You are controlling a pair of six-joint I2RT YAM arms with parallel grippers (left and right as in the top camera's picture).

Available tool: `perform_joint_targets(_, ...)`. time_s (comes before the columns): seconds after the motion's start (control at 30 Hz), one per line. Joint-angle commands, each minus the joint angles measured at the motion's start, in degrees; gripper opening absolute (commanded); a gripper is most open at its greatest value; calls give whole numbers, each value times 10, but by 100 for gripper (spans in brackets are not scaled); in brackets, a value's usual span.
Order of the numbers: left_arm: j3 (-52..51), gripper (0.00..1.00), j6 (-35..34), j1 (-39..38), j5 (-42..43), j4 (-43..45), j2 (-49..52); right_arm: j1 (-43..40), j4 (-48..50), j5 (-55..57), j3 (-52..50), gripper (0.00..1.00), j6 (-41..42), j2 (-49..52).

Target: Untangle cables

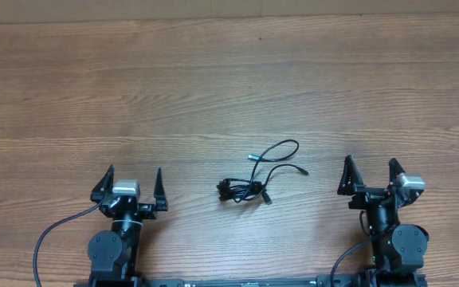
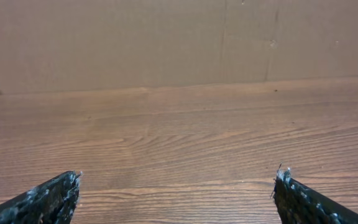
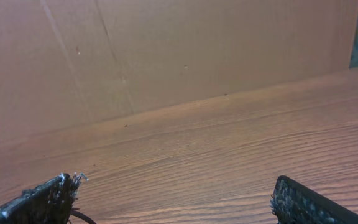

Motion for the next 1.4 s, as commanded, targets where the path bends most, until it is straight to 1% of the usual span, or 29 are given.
perform_joint_targets(0.0,-2,100,-2,1,7,0,-4,-1,3,-3,-6,100,-5,-7)
perform_joint_targets(0.1,-2,100,-5,1,8,0,-4,-1,3,-3,-6,100,-5,-7)
perform_joint_targets(0.17,-1,100,-42,1,14,0,-4,-1,3,-3,-6,100,-5,-7)
perform_joint_targets(0.27,8,100,-69,1,67,0,-4,-1,3,-3,-6,100,-5,-7)
perform_joint_targets(0.43,29,100,-106,1,103,-3,-4,-1,3,-3,-6,100,-5,-7)
perform_joint_targets(0.5,43,100,-121,1,109,-17,-4,-1,3,-3,-6,100,-5,-7)
perform_joint_targets(0.77,121,100,-122,1,123,-110,-4,-1,3,-3,-6,100,-5,-7)
perform_joint_targets(0.87,145,100,-126,1,157,-125,-4,-1,3,-3,-6,100,-5,-7)
perform_joint_targets(0.93,160,100,-150,1,172,-136,1,-1,3,-3,-6,100,-5,-7)
perform_joint_targets(1.03,184,100,-178,1,196,-155,24,-1,3,-3,-6,100,-5,-7)
perform_joint_targets(1.2,239,100,-182,1,250,-175,102,-1,3,-3,-6,100,-5,-7)
perform_joint_targets(1.37,342,100,-182,1,260,-258,218,-1,3,-3,-6,100,-5,-7)
